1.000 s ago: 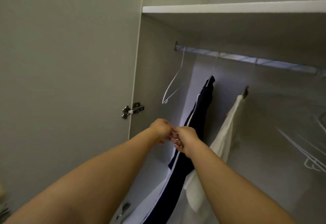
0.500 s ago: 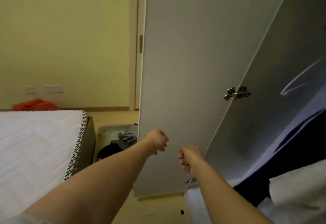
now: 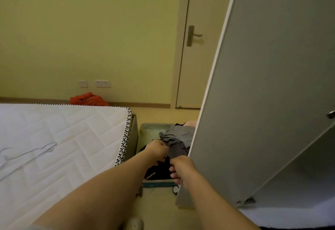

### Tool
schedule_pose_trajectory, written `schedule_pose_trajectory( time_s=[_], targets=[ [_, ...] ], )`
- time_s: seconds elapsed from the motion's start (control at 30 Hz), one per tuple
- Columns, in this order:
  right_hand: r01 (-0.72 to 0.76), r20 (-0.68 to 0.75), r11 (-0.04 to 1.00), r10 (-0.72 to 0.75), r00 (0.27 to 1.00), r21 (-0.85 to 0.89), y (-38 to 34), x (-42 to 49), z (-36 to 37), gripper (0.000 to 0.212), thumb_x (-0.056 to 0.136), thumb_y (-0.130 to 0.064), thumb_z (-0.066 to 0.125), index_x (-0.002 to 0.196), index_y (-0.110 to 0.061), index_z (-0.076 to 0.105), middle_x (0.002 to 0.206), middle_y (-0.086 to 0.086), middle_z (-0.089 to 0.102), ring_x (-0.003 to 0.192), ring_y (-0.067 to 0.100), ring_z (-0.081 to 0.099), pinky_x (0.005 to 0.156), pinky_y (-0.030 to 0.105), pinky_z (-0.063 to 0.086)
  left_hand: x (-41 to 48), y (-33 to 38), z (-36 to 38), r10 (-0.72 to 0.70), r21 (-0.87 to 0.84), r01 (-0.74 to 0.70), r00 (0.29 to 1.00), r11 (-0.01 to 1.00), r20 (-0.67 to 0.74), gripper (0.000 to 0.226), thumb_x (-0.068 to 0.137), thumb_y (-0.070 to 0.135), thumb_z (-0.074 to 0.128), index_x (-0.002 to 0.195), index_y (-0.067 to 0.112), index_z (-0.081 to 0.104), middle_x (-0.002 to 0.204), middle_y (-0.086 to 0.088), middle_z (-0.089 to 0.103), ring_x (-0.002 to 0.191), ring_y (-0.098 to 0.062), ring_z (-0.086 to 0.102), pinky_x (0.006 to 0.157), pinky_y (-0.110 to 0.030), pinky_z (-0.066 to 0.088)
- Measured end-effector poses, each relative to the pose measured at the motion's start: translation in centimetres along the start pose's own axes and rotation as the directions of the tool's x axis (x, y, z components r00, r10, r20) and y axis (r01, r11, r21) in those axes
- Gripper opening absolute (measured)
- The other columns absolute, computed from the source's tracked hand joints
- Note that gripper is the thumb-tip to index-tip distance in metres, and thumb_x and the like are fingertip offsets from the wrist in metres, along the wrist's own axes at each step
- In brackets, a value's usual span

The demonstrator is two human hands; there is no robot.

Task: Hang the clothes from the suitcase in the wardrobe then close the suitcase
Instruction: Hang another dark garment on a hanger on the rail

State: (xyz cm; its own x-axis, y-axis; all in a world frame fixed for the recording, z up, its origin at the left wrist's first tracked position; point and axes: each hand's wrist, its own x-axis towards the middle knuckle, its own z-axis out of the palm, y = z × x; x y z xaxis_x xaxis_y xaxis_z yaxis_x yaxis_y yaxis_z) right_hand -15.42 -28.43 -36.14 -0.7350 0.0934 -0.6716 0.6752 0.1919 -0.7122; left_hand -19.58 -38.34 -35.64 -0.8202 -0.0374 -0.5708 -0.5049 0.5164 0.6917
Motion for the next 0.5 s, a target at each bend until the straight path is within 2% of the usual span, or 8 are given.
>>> schedule_pose_trajectory(
  time_s=[0.1,0.2,0.27,0.37,0.43,0.5],
  targets=[
    [-0.027,-0.025,1.0,0.027,0.999,-0.002,-2.8,3.9,1.9,0.017,0.097,-0.018,0.044,0.082,-0.012,0.05,0.068,0.005,0.049,0.049,0.016,0.04,0.045,0.023,0.032,4.6,0.3,-1.8,-0.03,-0.088,0.031,0.999,0.996,0.011,0.027,0.098,0.028,0.041,0.074,0.018,0.051,0.078,-0.002,0.056,0.082,-0.023,0.056,0.074,-0.031,0.041],
    [-0.058,-0.057,0.998,0.058,0.997,-0.006,-6.0,9.6,4.4,0.013,0.098,-0.018,0.044,0.092,-0.009,0.052,0.072,0.005,0.051,0.052,0.016,0.043,0.046,0.023,0.035,11.0,1.1,-4.6,-0.026,-0.101,0.03,0.999,0.994,0.037,0.028,0.098,0.03,0.042,0.076,0.016,0.053,0.082,-0.003,0.058,0.083,-0.023,0.056,0.074,-0.031,0.042],
    [-0.087,-0.069,0.996,0.086,0.994,-0.013,-7.9,13.2,5.8,0.013,0.098,-0.017,0.043,0.093,-0.008,0.052,0.071,0.005,0.049,0.053,0.016,0.042,0.046,0.024,0.035,15.0,1.3,-6.8,-0.028,-0.095,0.031,0.999,0.995,0.035,0.025,0.098,0.028,0.043,0.079,0.014,0.053,0.084,-0.006,0.058,0.079,-0.023,0.056,0.069,-0.029,0.043],
    [-0.179,-0.101,0.983,0.174,0.979,-0.041,-10.0,18.5,7.7,0.013,0.099,-0.016,0.044,0.093,-0.006,0.049,0.072,0.007,0.046,0.054,0.017,0.039,0.047,0.027,0.033,20.8,0.8,-9.9,-0.051,-0.071,0.054,0.998,0.996,0.04,0.025,0.098,0.025,0.042,0.077,0.014,0.05,0.075,-0.005,0.054,0.065,-0.018,0.053,0.055,-0.024,0.04],
    [-0.235,-0.115,0.97,0.228,0.967,-0.06,-10.8,21.4,8.6,0.013,0.099,-0.014,0.043,0.096,-0.003,0.049,0.071,0.008,0.044,0.054,0.018,0.038,0.048,0.028,0.032,24.1,0.0,-11.3,-0.075,-0.057,0.077,0.997,0.995,0.034,0.027,0.099,0.025,0.041,0.076,0.013,0.048,0.071,-0.003,0.052,0.061,-0.015,0.05,0.051,-0.023,0.039],
    [-0.232,-0.122,0.969,0.221,0.968,-0.084,-11.3,24.9,9.6,0.016,0.099,-0.013,0.043,0.1,-0.001,0.054,0.072,0.008,0.042,0.055,0.018,0.037,0.051,0.029,0.032,27.8,-1.0,-12.2,-0.111,-0.074,0.113,0.993,0.991,0.029,0.028,0.099,0.027,0.041,0.078,0.012,0.049,0.069,-0.002,0.052,0.061,-0.016,0.05,0.051,-0.023,0.039]
  ],
)
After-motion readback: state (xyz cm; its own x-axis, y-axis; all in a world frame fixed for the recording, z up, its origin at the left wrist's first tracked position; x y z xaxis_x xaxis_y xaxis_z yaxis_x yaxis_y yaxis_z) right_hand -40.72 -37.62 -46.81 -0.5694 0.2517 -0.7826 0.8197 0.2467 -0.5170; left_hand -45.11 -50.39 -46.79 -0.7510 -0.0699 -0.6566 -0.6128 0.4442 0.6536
